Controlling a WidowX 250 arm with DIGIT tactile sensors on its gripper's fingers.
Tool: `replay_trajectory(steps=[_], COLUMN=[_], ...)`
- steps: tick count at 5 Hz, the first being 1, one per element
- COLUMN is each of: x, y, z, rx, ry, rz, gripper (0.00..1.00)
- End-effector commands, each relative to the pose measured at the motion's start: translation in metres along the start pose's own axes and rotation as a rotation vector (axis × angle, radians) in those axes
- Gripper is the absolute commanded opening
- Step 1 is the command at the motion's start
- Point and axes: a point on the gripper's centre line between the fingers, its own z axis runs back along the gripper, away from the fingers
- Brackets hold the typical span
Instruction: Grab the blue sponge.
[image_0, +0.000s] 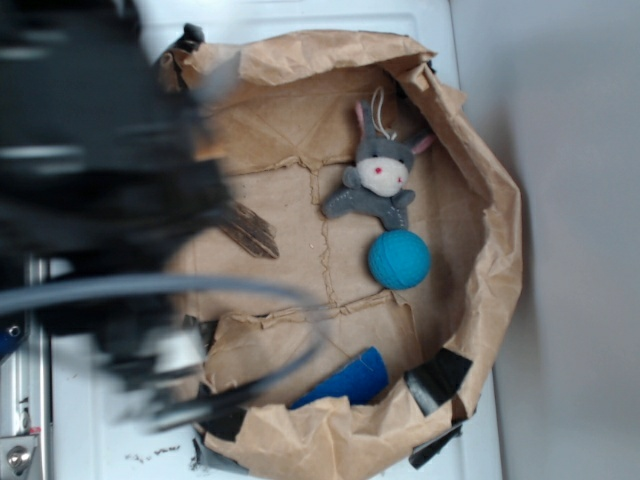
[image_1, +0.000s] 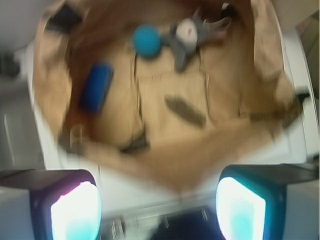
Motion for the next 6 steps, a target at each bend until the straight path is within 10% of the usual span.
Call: replay_trajectory(steps=[1,3,6], x=[0.006,0.024,0.024], y=[0.005,0.019,-0.023], z=[0.013,-0.086,-0.123], rx=[-0.007,0.202,0.055], ry=[-0.049,-0.011,-0.089], rz=[0.028,0.159,0.282], gripper=[1.00,1.00,1.00])
